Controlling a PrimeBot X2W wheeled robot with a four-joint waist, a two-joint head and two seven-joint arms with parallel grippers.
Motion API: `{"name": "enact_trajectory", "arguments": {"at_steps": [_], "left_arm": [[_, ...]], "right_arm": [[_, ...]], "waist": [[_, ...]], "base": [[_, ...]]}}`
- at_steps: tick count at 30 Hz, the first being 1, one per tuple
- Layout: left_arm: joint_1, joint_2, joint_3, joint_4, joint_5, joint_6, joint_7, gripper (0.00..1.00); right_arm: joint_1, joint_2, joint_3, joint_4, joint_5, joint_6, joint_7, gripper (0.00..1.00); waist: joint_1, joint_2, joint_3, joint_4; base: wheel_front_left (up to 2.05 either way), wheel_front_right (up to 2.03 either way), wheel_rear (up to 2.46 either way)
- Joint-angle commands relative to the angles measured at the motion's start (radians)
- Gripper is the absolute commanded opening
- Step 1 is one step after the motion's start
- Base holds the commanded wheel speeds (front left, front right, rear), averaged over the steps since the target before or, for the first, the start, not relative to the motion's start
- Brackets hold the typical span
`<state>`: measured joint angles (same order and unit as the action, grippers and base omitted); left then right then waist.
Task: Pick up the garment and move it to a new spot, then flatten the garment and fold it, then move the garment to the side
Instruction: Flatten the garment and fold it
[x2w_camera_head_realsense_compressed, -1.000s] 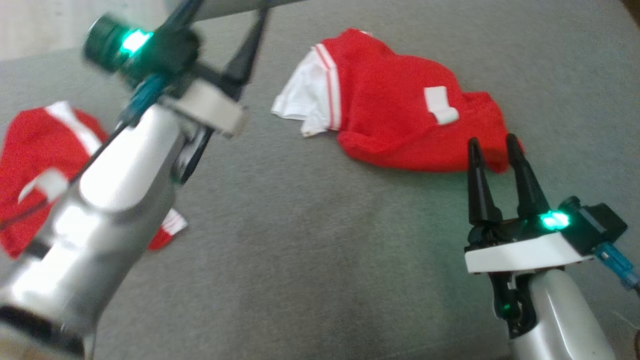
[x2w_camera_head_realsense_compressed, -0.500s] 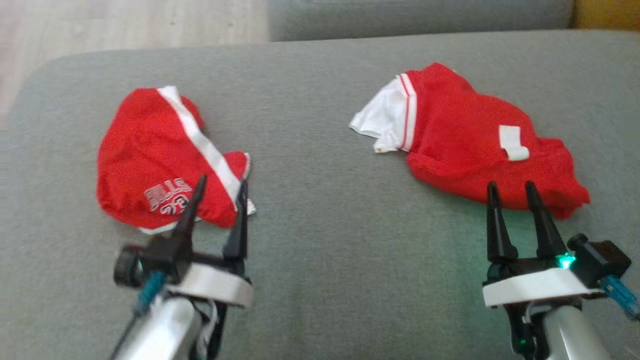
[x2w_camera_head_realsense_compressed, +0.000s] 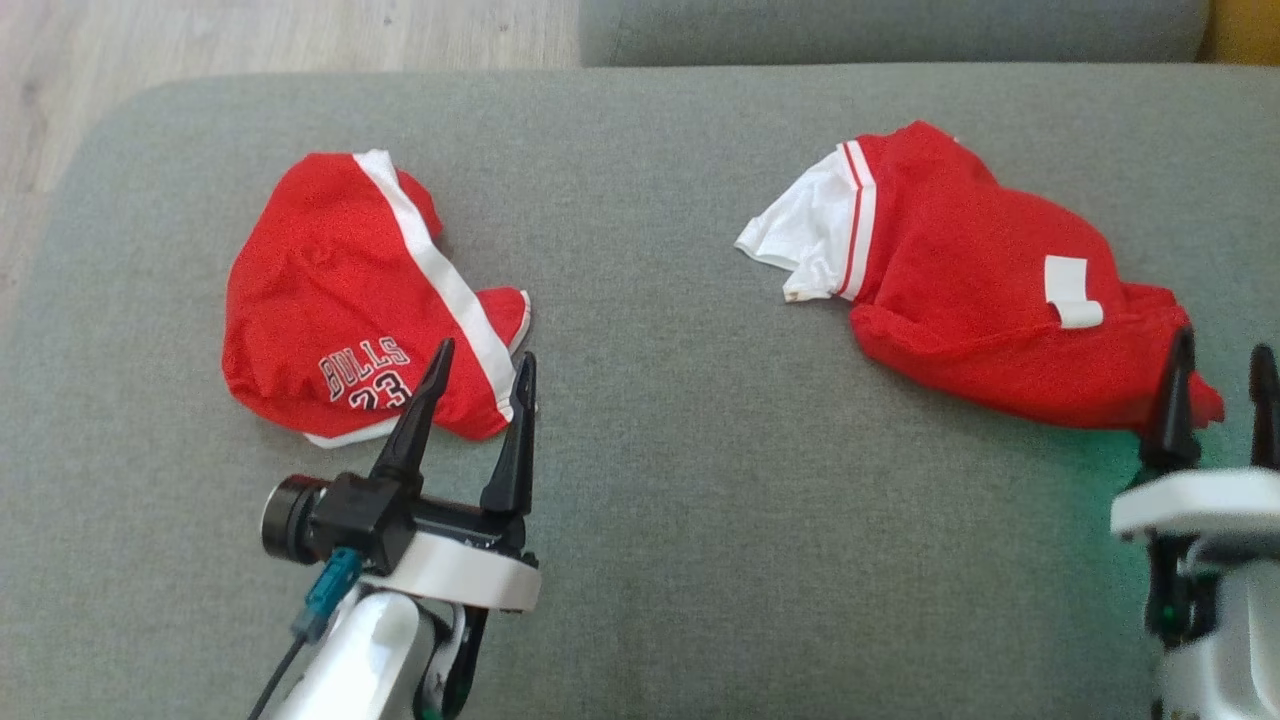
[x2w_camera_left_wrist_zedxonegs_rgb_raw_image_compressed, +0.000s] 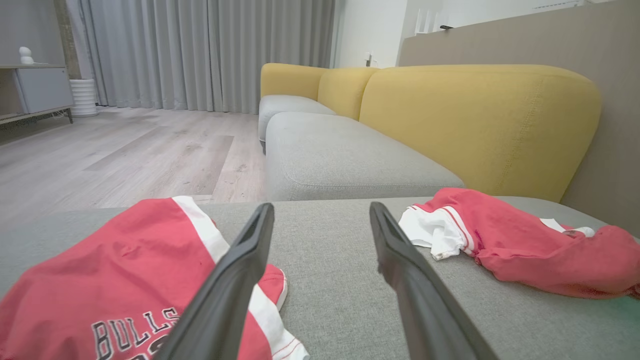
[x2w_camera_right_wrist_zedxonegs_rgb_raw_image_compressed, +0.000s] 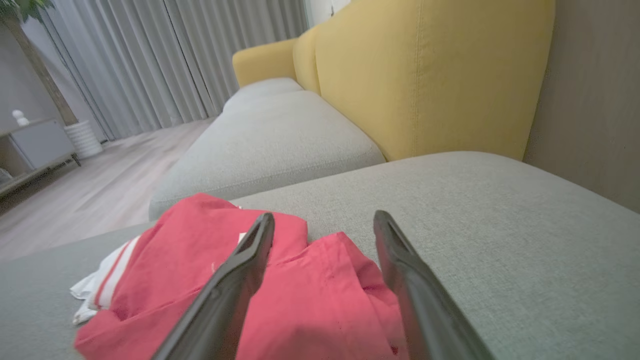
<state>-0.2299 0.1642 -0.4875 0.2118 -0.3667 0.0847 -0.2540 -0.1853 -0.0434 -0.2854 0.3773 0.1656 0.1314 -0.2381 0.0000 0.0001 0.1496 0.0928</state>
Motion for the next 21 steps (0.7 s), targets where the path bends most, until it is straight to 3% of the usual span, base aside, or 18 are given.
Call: {"name": "enact_trajectory", "arguments": {"at_steps": [1,12,16,17,18,19,21], "left_arm": [[-0.052,0.001,0.043,-0.02,0.013,-0.01,-0.008,1.0],[-0.078,-0.037,0.102,-0.001,0.063,-0.059,-0.008,1.0],[-0.088,-0.047,0.117,0.01,0.078,-0.07,-0.008,1.0],[-0.09,-0.051,0.119,0.013,0.081,-0.072,-0.008,1.0],[-0.091,-0.055,0.12,0.016,0.084,-0.075,-0.008,1.0],[-0.091,-0.059,0.12,0.02,0.086,-0.078,-0.008,1.0],[-0.087,-0.067,0.115,0.027,0.092,-0.088,-0.008,1.0]], "right_arm": [[-0.072,-0.007,0.004,0.003,-0.034,-0.001,0.015,1.0],[-0.249,-0.007,-0.061,0.244,-0.06,-0.001,0.066,1.0],[-0.28,-0.007,-0.023,0.304,-0.036,-0.001,0.071,1.0],[-0.283,-0.007,-0.004,0.314,-0.023,-0.001,0.071,0.82],[-0.284,-0.007,0.018,0.318,-0.017,-0.001,0.066,0.25],[-0.282,-0.007,0.04,0.316,-0.018,-0.001,0.055,0.0],[-0.27,-0.007,0.069,0.299,-0.03,-0.001,0.03,0.0]], "waist": [[0.0,-0.0001,0.016,0.0],[0.0,-0.0001,0.084,-0.005],[0.0,-0.0001,0.092,-0.01],[0.0,-0.0001,0.092,-0.012],[0.0,-0.0001,0.091,-0.015],[0.0,-0.0001,0.088,-0.018],[0.0,-0.0001,0.079,-0.024]], "base": [[0.0,0.0,0.0],[0.0,0.0,0.0],[0.0,0.0,0.0],[0.0,0.0,0.0],[0.0,0.0,0.0],[0.0,0.0,0.0],[0.0,0.0,0.0]]}}
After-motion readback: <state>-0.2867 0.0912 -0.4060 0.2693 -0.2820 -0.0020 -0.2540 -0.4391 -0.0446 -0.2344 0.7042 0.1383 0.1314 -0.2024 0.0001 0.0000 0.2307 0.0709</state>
